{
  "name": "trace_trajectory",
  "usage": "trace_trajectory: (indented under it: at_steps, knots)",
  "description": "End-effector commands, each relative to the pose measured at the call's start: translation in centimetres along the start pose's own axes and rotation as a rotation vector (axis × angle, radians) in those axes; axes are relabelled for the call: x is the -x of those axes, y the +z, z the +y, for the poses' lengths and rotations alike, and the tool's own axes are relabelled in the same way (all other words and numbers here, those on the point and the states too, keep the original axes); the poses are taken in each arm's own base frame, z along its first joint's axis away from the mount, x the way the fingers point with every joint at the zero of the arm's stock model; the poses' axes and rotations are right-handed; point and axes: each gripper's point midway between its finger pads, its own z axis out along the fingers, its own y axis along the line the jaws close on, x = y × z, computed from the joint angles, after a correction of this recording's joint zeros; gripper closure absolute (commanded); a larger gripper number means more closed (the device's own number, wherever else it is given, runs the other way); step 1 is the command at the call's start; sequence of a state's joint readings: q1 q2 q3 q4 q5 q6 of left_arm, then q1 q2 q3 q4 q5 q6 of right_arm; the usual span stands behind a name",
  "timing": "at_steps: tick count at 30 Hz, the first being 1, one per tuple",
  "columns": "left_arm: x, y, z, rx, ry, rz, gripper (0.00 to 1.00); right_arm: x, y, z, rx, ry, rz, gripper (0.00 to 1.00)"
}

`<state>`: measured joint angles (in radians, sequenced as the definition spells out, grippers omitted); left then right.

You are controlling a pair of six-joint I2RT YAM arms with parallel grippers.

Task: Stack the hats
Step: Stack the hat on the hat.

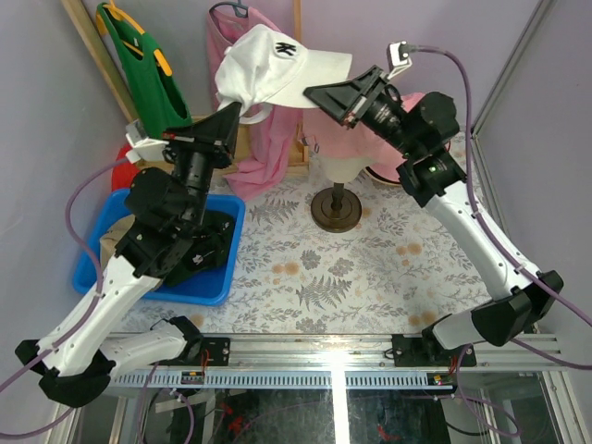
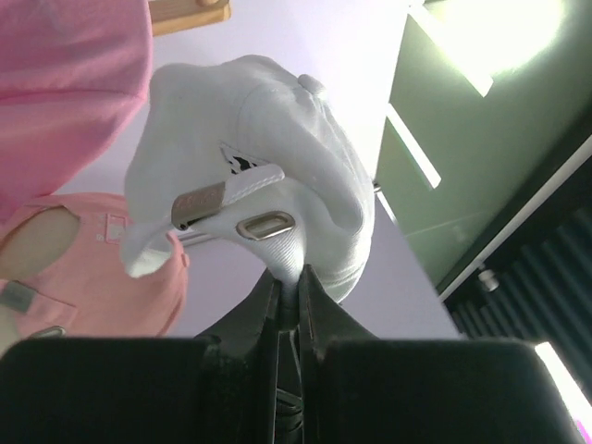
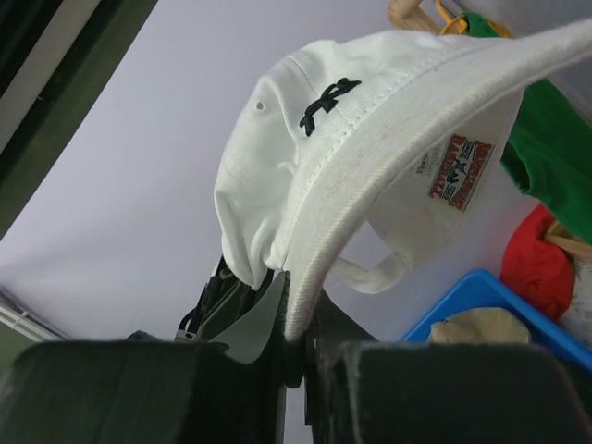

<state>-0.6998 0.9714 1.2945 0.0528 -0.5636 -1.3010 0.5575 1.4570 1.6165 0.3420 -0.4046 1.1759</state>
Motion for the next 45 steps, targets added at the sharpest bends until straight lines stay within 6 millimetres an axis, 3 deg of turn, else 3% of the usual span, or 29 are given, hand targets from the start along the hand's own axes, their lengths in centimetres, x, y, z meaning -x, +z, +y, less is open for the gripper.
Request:
trace_trajectory:
  at_steps: [1,14,26,39,45]
  knots:
    - [2.0,0.1,-5.8,-0.172,0.084,-0.035,1.00,5.3,-3.0,1.4,0.053,-0.079,-0.096,1.00]
    - [0.5,4.9,-2.7,-0.222,0.330,0.081,1.00,10.3,-7.2,-1.9,0.141,-0.035,-0.146,1.00]
    - [0.4,6.8,2.3,-0.155,0.444,0.136,1.00,10.8,-9.3,-4.7,0.150,-0.015,-0.179,1.00]
    - [-0.5,9.3,5.6,-0.117,0.547,0.179,1.00,12.3,-11.4,-6.4,0.116,-0.039,-0.209,1.00]
    - [-1.2,10.0,6.2,-0.117,0.568,0.208,1.00,13.0,-12.4,-6.8,0.104,-0.041,-0.219,1.00]
